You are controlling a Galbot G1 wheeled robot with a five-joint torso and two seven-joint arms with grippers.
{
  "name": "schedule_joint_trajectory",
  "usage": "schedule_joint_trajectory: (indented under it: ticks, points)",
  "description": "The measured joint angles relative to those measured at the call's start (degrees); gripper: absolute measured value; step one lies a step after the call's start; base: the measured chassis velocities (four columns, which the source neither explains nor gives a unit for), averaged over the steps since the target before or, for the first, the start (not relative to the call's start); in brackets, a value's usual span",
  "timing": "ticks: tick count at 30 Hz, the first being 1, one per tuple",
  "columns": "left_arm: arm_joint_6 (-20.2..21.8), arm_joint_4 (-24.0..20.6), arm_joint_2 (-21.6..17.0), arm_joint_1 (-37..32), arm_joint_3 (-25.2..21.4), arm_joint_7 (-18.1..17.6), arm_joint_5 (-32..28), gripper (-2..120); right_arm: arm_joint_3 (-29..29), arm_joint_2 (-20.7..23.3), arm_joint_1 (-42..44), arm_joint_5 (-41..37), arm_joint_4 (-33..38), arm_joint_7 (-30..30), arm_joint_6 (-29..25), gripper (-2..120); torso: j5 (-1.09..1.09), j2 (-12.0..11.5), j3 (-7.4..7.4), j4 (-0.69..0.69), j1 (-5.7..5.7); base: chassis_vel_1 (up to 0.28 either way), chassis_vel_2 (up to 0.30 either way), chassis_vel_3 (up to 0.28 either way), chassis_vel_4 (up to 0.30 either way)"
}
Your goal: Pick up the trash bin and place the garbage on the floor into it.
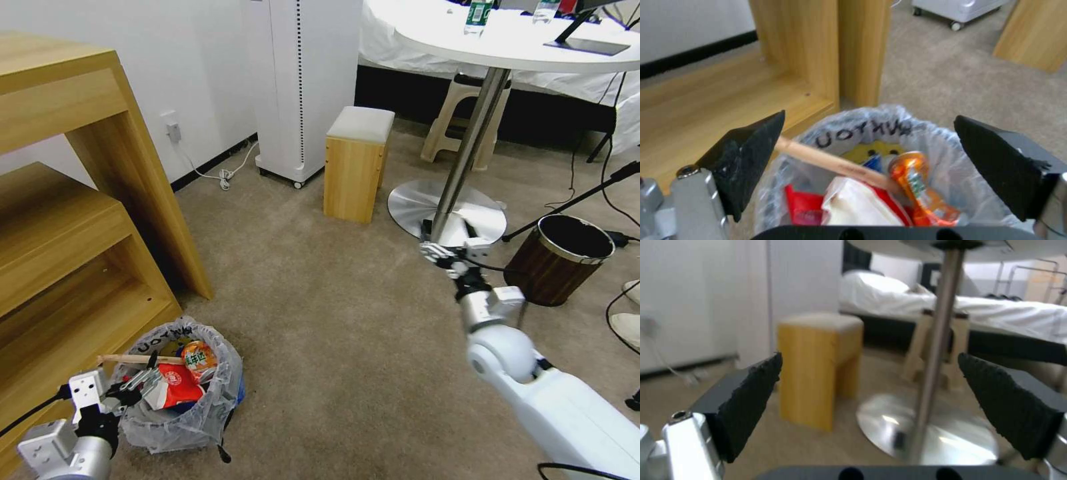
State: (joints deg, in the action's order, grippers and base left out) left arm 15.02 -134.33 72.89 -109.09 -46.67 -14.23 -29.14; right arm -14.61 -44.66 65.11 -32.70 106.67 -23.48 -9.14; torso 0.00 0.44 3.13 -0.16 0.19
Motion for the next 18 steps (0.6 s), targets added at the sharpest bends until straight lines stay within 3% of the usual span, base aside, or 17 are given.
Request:
schedule_joint_trajectory:
  ticks: [4,10,18]
  points:
    - [-0.9,-0.9,1.6,-0.1,0.6,1.2,2.2,100,-1.9,0.6,3.3,0.4,0.4,-1.0,2.8,100,0.02,0.0,0.0,0.02,0.0,0.0,0.0,0.0,0.0]
    - [-2.1,-1.4,3.9,0.0,1.5,2.8,4.9,100,-2.3,0.4,5.5,0.5,-0.1,-0.1,2.9,100,0.01,0.0,0.0,0.02,-0.01,0.0,0.0,0.0,0.0]
    - [-2.7,-0.5,5.6,1.0,1.9,2.7,8.7,100,0.1,-3.7,2.4,0.9,-2.8,2.0,1.0,100,0.0,0.0,0.0,0.03,-0.01,0.0,0.0,0.0,0.0]
